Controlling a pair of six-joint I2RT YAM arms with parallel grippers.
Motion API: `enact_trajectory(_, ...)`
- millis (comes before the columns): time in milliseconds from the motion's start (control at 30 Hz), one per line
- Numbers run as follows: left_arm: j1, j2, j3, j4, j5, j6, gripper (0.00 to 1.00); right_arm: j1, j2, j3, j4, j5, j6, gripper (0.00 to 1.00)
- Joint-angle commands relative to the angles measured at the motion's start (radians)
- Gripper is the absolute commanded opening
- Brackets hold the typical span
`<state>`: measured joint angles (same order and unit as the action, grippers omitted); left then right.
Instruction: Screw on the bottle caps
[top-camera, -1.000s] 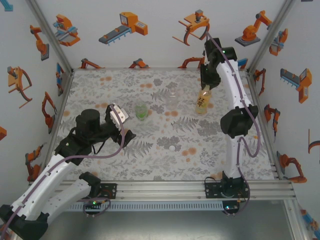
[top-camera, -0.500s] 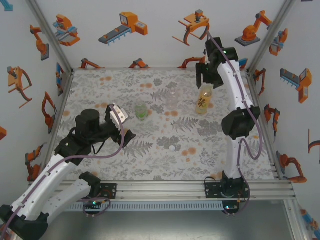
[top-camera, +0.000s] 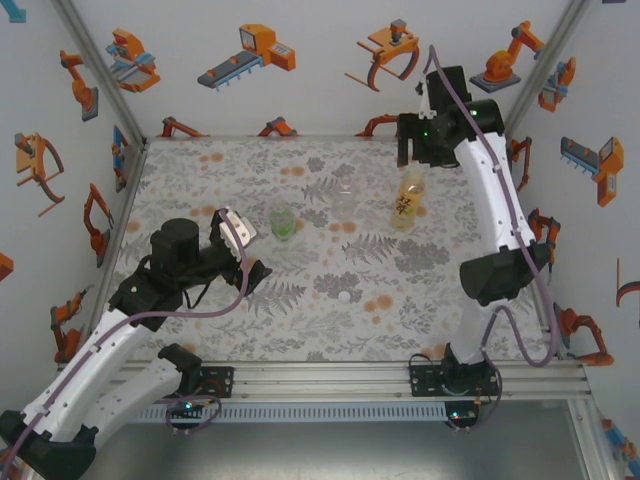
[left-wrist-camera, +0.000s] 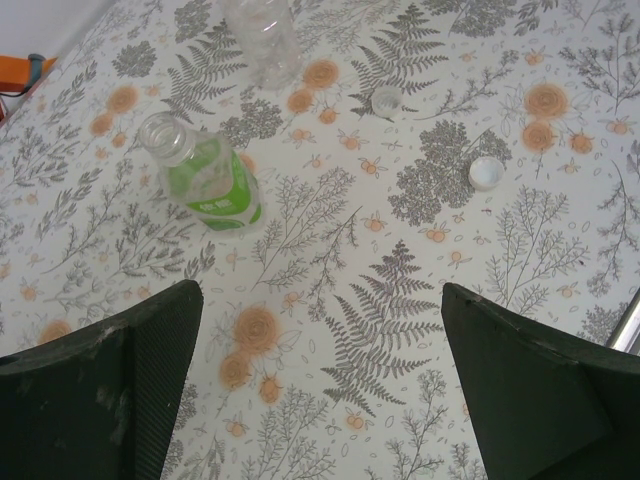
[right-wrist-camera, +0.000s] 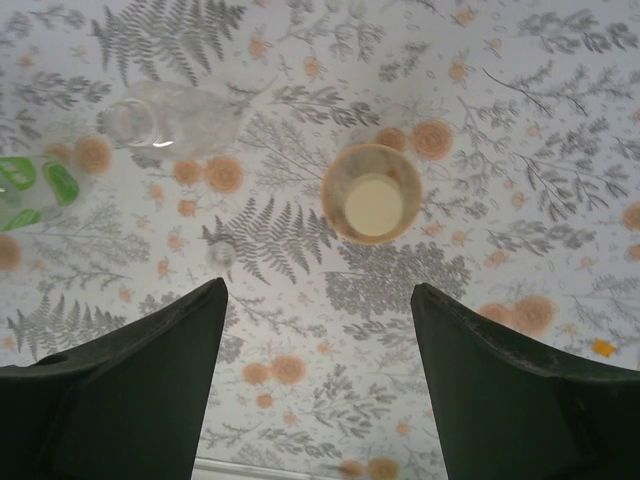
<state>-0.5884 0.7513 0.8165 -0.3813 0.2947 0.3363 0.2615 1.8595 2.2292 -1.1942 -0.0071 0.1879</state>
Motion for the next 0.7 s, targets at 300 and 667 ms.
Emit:
enact_trajectory(300, 0.002, -0.013, -0.010, 0.016, 0.009, 0.007, 0.97, 0.152, -0.287, -0.637, 0.689, -0.092, 0.033, 0.67)
enact_trajectory(667, 0.001, -0.011, -0.011, 0.018, 0.012, 0.013, 0.97, 0.287, -0.364, -1.135, 1.355, 0.023, -0.028, 0.70)
